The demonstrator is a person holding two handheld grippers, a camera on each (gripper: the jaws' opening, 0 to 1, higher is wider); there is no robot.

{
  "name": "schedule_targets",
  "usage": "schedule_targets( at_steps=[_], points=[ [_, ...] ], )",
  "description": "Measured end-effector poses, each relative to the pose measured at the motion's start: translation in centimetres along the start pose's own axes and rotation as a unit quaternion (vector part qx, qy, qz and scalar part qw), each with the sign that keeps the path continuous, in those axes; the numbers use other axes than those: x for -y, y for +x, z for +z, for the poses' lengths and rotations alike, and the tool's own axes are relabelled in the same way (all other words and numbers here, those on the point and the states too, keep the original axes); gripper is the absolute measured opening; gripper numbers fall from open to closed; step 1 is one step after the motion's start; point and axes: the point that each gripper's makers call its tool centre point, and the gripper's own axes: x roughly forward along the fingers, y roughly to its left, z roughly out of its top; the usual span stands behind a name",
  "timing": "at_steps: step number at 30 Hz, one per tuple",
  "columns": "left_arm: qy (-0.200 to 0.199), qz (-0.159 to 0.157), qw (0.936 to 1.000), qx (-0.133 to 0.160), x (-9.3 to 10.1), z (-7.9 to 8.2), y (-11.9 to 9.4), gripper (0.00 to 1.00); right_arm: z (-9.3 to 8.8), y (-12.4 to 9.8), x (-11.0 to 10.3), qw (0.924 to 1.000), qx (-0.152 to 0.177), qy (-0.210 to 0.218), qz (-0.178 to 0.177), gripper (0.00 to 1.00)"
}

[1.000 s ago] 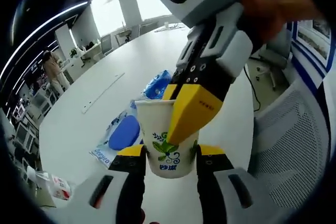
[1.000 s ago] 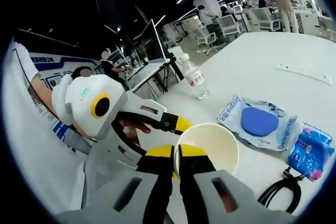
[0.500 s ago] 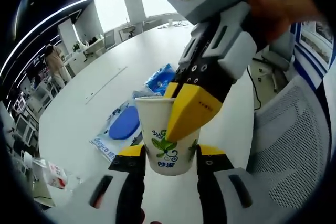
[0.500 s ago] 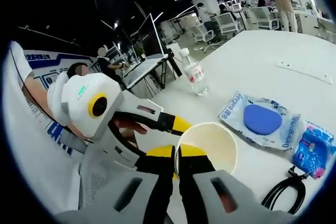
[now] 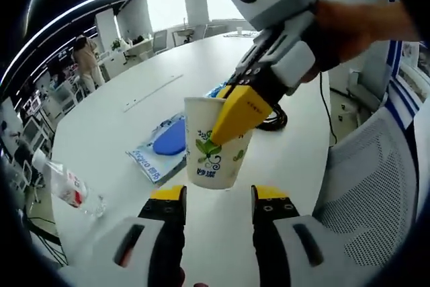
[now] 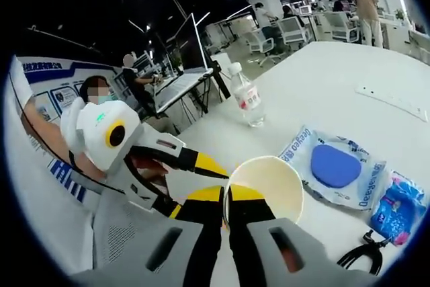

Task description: Arrange the tabletop items into an orderly group along one side of the table until the central work area is clear of visible clutter.

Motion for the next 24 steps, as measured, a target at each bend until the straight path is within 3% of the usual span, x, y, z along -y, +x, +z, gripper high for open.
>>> schedule_targets(
  at_steps=[13, 24],
  points=[
    [-0.097, 0.04, 0.9944, 0.015, -3.5, -2.0, -2.4, 0.37, 1.8, 2.0, 1.7, 0.9999, -0.006, 0.001, -0.011, 0.0],
    [-0.137, 0.063, 0.9882, 0.024, -5.4, -3.2, -4.1, 0.37, 4.5, 4.6, 2.0, 0.9999, -0.011, -0.013, 0.0, 0.0]
  ],
)
